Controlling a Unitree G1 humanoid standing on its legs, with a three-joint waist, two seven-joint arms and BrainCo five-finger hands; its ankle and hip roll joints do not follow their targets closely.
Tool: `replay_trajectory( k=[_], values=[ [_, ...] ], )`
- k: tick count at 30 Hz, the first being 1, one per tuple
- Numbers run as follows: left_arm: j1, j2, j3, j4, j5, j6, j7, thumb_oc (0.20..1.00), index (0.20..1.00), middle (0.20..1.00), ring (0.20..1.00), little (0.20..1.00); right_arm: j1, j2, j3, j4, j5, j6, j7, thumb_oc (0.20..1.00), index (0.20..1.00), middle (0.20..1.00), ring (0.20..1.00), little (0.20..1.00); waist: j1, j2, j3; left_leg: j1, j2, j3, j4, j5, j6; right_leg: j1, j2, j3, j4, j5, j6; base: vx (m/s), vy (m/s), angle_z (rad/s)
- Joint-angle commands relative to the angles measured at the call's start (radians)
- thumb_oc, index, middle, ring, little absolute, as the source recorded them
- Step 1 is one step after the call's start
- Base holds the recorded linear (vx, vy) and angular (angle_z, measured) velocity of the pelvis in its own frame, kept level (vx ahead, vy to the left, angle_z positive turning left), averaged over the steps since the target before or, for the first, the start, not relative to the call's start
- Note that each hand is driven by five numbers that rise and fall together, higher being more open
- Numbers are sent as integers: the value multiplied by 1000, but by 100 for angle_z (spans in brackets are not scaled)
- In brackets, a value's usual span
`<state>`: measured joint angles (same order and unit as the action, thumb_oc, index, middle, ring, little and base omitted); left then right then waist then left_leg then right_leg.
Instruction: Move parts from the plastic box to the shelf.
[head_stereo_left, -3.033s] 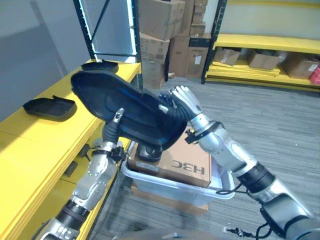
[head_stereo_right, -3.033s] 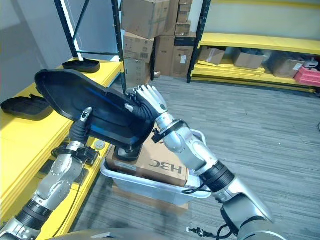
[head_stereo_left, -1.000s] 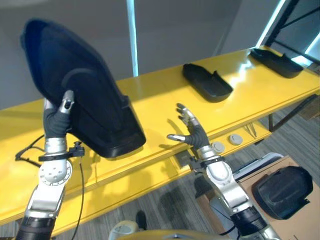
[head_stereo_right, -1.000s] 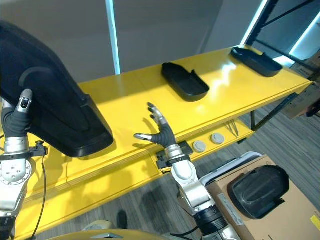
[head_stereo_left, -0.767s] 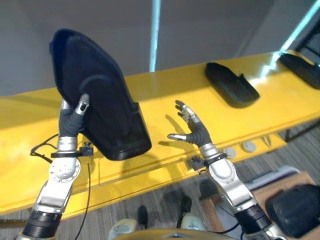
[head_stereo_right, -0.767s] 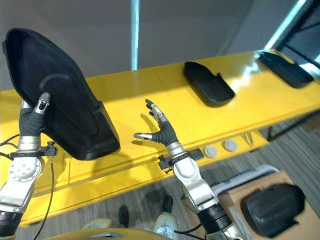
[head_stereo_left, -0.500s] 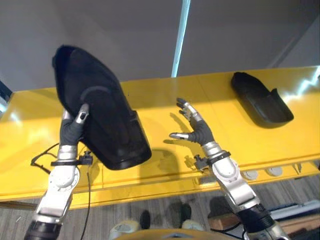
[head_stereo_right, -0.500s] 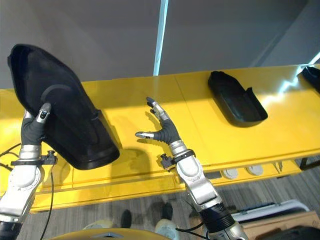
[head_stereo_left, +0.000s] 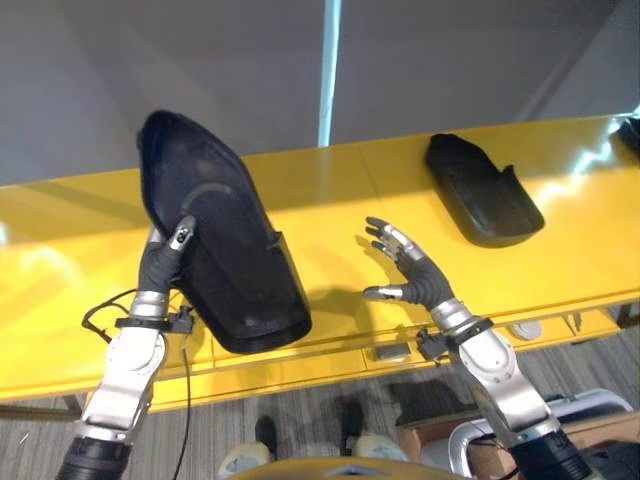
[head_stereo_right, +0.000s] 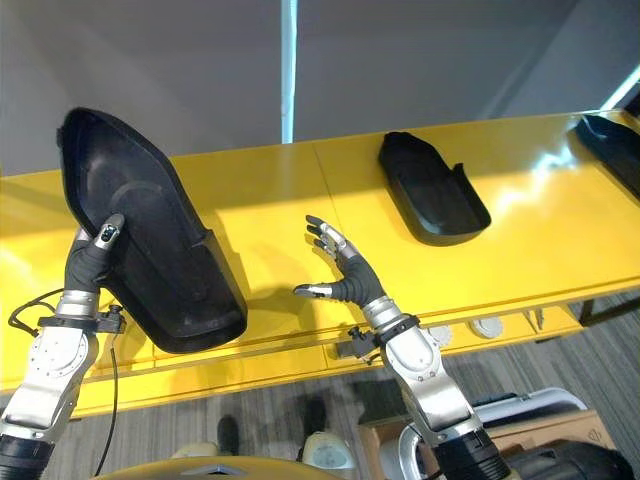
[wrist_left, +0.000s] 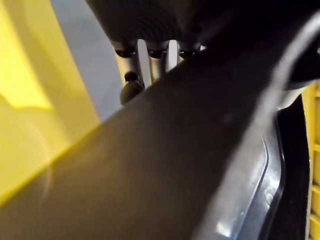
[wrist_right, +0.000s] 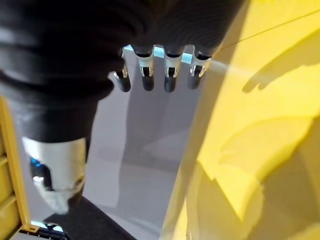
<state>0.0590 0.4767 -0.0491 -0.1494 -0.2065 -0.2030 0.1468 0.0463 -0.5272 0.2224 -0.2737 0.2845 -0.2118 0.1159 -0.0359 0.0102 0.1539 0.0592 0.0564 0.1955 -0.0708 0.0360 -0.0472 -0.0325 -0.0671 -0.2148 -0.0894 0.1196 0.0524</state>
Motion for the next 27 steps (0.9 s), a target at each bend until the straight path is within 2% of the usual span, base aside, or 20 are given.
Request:
replay_trajectory(
  k=[1,9,14,19,20,21,22,23,27],
  values=[
    [-82,54,-1,52,-79,21,-55,200,200,200,200,200,-48,22,9,-53,66,-18,61,1000,1000,1000,1000,1000,5,-28,-47,39,55,-83,-11,-86,-24,66,-14,-19,2,-107,71,48,48,-38],
    [-225,105,-25,234,-54,96,-48,200,200,200,200,200,-81,22,88,-50,95,14,123,1000,1000,1000,1000,1000,-19,-30,-52,26,70,-61,-16,-95,-26,20,-6,12,2,-95,84,-4,27,-12],
    [-260,148,-39,282,-7,144,-84,200,200,200,200,200,-87,39,112,-38,90,31,141,1000,1000,1000,1000,1000,-29,-29,-29,11,70,-55,-16,-95,-25,-10,-1,29,2,-88,89,-38,25,-12],
    [-258,146,-28,320,31,168,-85,200,200,200,200,200,-66,47,123,-37,96,42,161,1000,1000,1000,1000,1000,-32,-32,-30,13,70,-49,-16,-99,-23,-14,0,35,2,-91,90,-3,12,-6],
    [-261,136,-27,337,43,172,-77,373,373,373,373,373,-63,48,128,-37,101,45,166,1000,1000,1000,1000,1000,-33,-32,-29,16,69,-48,-16,-100,-23,-11,0,36,2,-92,90,0,0,0],
    [-264,129,-23,349,58,175,-63,598,598,598,598,598,-60,47,129,-36,98,45,165,1000,1000,1000,1000,1000,-34,-33,-28,17,69,-47,-16,-100,-23,-10,0,37,2,-93,90,0,0,0],
    [-272,121,-22,362,89,180,-49,875,875,875,875,875,-59,46,131,-30,88,47,163,1000,1000,1000,1000,1000,-37,-35,-27,17,69,-47,-16,-101,-23,-10,1,38,2,-94,90,0,0,0],
    [-276,115,-22,369,106,182,-40,1000,1000,1000,1000,1000,-59,45,130,-27,81,47,162,1000,1000,1000,1000,1000,-37,-35,-25,16,70,-46,-16,-100,-24,-9,0,38,2,-95,90,0,0,0],
    [-309,86,-22,414,117,186,0,1000,1000,1000,1000,1000,-49,46,134,-18,70,50,155,1000,1000,1000,1000,1000,-45,-38,-16,8,71,-47,-16,-96,-26,-18,1,40,2,-91,91,-8,1,0]
  ],
)
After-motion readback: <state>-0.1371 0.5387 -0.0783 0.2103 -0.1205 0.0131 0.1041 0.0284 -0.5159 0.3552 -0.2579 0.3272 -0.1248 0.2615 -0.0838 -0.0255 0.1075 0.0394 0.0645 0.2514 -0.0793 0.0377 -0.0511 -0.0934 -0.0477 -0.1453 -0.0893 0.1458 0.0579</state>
